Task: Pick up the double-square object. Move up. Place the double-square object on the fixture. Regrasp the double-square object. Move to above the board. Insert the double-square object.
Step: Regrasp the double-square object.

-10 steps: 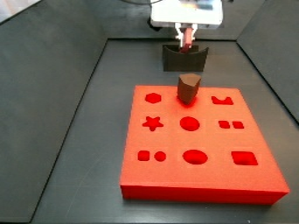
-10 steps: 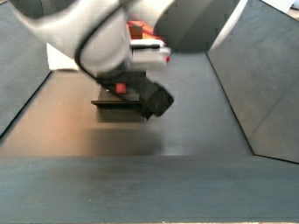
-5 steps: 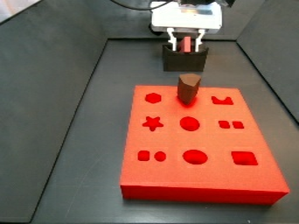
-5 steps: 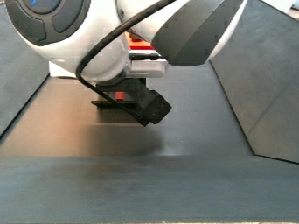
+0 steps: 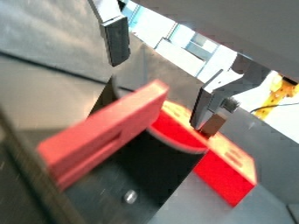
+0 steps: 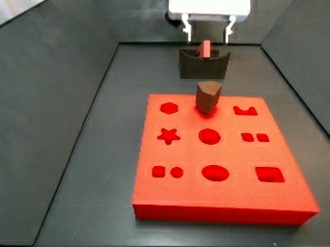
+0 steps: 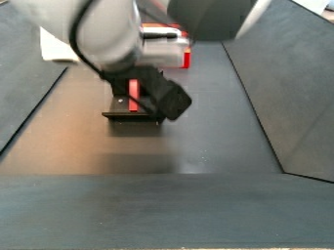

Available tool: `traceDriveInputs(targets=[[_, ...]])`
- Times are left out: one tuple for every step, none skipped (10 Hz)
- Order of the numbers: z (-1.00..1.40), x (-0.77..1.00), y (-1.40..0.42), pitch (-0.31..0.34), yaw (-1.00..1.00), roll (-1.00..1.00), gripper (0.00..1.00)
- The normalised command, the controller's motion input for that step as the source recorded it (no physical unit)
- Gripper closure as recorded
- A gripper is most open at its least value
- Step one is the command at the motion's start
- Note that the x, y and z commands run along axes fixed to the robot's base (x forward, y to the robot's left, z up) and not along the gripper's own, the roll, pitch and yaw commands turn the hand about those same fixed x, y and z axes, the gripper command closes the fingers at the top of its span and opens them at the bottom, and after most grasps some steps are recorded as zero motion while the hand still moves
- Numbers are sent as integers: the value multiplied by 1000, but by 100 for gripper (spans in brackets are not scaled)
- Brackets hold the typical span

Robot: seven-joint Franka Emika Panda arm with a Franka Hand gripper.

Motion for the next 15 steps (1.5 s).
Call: traceDriveInputs(targets=[[897,-41,2,49,-16,63,0],[783,-39,1,52,-17,62,0],[486,-34,2,48,-22,55,0],[306,-32,5,45,-24,51,0],[982,-127,-875,49,44,1000,0],[814,-109,-827,45,44,1000,0],[655,-119,-700,35,43,1000,0],[465,-121,-544,27,42,1000,0],[251,-97,-384,24,42,1000,0],[72,-63,-215,22,41,1000,0],[39,-28,-41,23,42,1000,0],[31,-22,-14,23,42,1000,0],[9,-27,-24,20,42,1000,0],[16,-41,-24,13,42,1000,0],[21,-49,-25,8,42,1000,0]])
